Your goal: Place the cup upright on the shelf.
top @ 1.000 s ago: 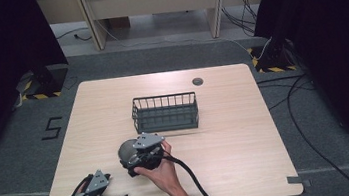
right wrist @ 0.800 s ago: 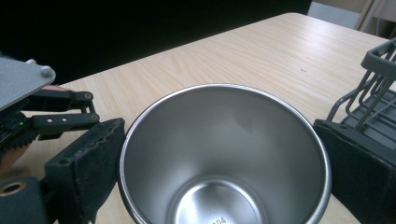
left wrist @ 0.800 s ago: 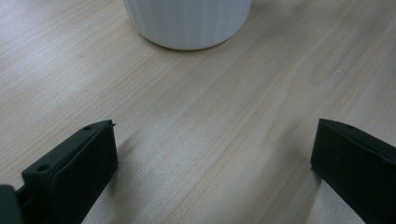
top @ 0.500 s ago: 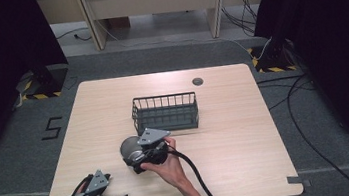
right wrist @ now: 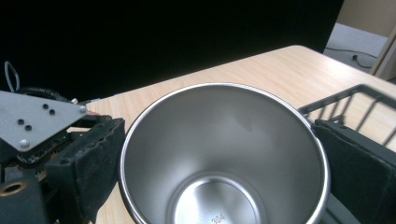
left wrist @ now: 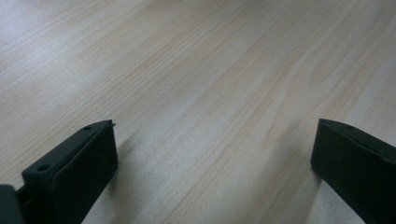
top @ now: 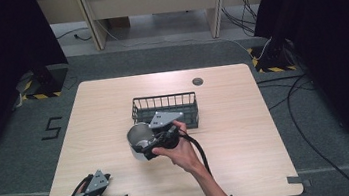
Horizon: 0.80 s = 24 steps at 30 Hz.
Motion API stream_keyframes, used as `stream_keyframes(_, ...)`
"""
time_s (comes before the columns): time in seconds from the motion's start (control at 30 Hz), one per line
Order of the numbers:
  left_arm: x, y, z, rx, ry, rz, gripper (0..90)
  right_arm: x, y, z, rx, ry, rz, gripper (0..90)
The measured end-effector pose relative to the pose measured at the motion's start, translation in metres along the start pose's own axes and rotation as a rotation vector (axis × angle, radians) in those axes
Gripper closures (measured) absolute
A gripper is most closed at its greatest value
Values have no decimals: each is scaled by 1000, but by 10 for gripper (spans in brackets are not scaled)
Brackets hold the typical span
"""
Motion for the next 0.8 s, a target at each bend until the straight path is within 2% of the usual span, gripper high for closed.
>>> stream_keyframes(0.27, 0, 0, 0, -1, 0, 1, 0, 22, 16, 18, -2, 18, -17, 60)
stream_keyframes(0.63, 0, 0, 0, -2, -1, 0, 0, 44, 42, 40, -4, -19, -9, 60)
stream_keyframes(0.8, 0, 0, 0, -3, 0, 1, 0, 56, 52, 47, 12, -35, -28, 60)
Point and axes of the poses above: each handheld gripper's, and its own axes: z roughly backward along the jaws, y roughly out of its top, x roughly to its right, the point moved 5 cm from there along -z, roughly forward along the jaws, and after that the axes turned 2 degrees about x, right-handed, at the moved point
